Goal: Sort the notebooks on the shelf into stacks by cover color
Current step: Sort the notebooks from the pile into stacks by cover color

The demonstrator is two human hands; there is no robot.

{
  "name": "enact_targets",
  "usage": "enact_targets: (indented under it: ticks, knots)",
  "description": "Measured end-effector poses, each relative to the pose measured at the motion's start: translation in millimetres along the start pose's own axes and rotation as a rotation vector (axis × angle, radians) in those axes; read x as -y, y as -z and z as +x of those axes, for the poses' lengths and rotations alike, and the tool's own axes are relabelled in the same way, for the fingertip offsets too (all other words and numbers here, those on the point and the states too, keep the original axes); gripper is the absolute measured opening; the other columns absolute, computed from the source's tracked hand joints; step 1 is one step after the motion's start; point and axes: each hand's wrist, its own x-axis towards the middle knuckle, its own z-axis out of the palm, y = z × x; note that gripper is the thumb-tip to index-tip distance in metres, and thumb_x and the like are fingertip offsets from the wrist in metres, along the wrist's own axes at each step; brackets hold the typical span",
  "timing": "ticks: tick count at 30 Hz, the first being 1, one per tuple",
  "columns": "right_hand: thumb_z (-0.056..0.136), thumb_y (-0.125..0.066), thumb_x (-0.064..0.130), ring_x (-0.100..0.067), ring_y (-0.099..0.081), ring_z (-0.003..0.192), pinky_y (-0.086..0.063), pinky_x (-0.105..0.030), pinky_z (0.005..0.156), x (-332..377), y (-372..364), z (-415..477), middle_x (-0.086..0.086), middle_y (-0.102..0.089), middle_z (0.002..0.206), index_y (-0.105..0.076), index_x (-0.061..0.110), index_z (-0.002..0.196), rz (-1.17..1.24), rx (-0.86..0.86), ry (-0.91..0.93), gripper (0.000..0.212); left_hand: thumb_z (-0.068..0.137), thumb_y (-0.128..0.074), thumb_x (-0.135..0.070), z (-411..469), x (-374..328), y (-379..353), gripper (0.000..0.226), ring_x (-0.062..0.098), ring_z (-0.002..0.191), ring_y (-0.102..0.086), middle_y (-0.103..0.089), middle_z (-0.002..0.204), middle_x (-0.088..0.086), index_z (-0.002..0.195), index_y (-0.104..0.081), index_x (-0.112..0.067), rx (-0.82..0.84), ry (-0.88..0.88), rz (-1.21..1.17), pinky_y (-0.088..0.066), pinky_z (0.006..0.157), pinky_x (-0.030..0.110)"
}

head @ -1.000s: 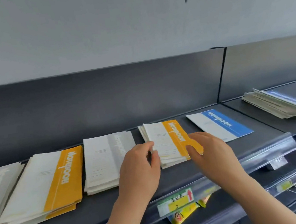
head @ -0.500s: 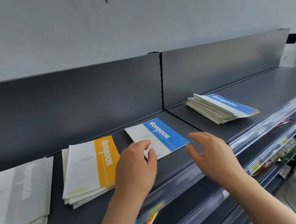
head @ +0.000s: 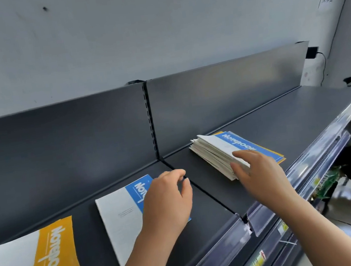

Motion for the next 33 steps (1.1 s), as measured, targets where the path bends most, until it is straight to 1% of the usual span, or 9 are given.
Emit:
enact_targets:
  ticks: [5,8,12,14,18,20,25,30,33]
  knots:
    - [0.096,-0.047,0.026,-0.021,-0.055,0.114,-0.042,-0.029,0.089,-50.0,-4.1,47.0,0.001,-0.056,0.133,-0.059,0.015,0.124,-0.027,0.08,-0.051,0.033,0.094,-0.049,-0.029,23.5,-23.1,-41.9,0.027,0.009,0.094,-0.058,-0.065,0.099,-0.012,0.114,-0.066,-0.026,0.009,0.037,0.004,-0.048,0.084,0.027]
    - [0.095,-0.043,0.021,-0.027,-0.058,0.1,-0.048,-0.035,0.08,-82.1,-10.1,72.6,-0.003,-0.062,0.116,-0.062,0.006,0.108,-0.037,0.157,-0.063,0.027,0.093,-0.05,-0.027,36.9,-39.4,-69.3,0.023,0.009,0.083,-0.061,-0.065,0.083,-0.015,0.107,-0.068,-0.025,0.021,0.114,-0.044,-0.05,0.078,0.027]
    - [0.09,-0.04,0.022,-0.023,-0.054,0.08,-0.046,-0.034,0.066,-112.9,-15.4,95.2,0.001,-0.06,0.086,-0.056,0.01,0.081,-0.063,0.26,0.061,0.021,0.093,-0.05,-0.028,55.2,-62.8,-102.6,0.025,0.007,0.05,-0.047,-0.053,0.051,-0.011,0.075,-0.062,-0.014,0.054,0.232,-0.183,-0.042,0.056,0.022]
    - [0.09,-0.041,0.021,-0.021,-0.052,0.075,-0.044,-0.034,0.062,-117.8,-16.4,99.3,0.0,-0.058,0.081,-0.052,0.011,0.077,-0.038,0.285,0.165,0.02,0.091,-0.054,-0.034,63.6,-71.2,-113.2,0.03,0.005,0.052,-0.052,-0.062,0.058,-0.008,0.078,-0.065,-0.009,0.049,0.3,-0.239,-0.042,0.051,0.018]
    - [0.095,-0.042,0.02,-0.016,-0.056,0.08,-0.048,-0.033,0.065,-123.1,-15.3,100.8,0.002,-0.065,0.092,-0.061,0.016,0.09,0.073,0.35,0.359,0.021,0.088,-0.063,-0.026,67.9,-77.4,-119.8,0.012,0.004,0.073,-0.065,-0.07,0.087,-0.009,0.086,-0.064,-0.014,-0.034,0.432,-0.302,-0.045,0.047,0.013]
    - [0.095,-0.043,0.021,-0.016,-0.057,0.081,-0.048,-0.031,0.066,-132.0,-14.1,107.0,0.004,-0.065,0.094,-0.063,0.016,0.096,0.127,0.35,0.314,0.02,0.089,-0.061,-0.021,65.5,-77.3,-118.6,0.008,0.005,0.079,-0.066,-0.07,0.091,-0.01,0.09,-0.064,-0.014,-0.051,0.466,-0.305,-0.051,0.053,0.018]
    - [0.094,-0.043,0.023,-0.017,-0.054,0.079,-0.046,-0.032,0.066,-143.9,-16.9,114.7,0.002,-0.062,0.088,-0.059,0.013,0.09,0.088,0.341,0.3,0.02,0.094,-0.048,-0.014,58.6,-84.1,-122.0,0.015,0.005,0.08,-0.063,-0.068,0.094,-0.009,0.095,-0.063,-0.012,-0.09,0.521,-0.343,-0.043,0.043,0.01]
    - [0.096,-0.042,0.024,-0.014,-0.058,0.085,-0.05,-0.029,0.069,-143.2,-16.9,111.6,0.003,-0.064,0.1,-0.062,0.016,0.103,0.145,0.38,0.326,0.023,0.091,-0.057,-0.011,51.1,-89.6,-127.7,0.013,0.006,0.086,-0.065,-0.069,0.098,-0.011,0.1,-0.063,-0.018,-0.108,0.573,-0.467,-0.051,0.058,0.02]
    - [0.096,-0.044,0.029,-0.013,-0.058,0.08,-0.046,-0.026,0.059,-142.4,-13.4,114.2,0.004,-0.064,0.099,-0.058,0.024,0.112,0.219,0.408,0.269,0.022,0.093,-0.054,-0.007,44.5,-91.4,-122.2,0.02,0.005,0.091,-0.064,-0.069,0.1,-0.013,0.104,-0.061,-0.023,-0.142,0.581,-0.583,-0.05,0.061,0.018]
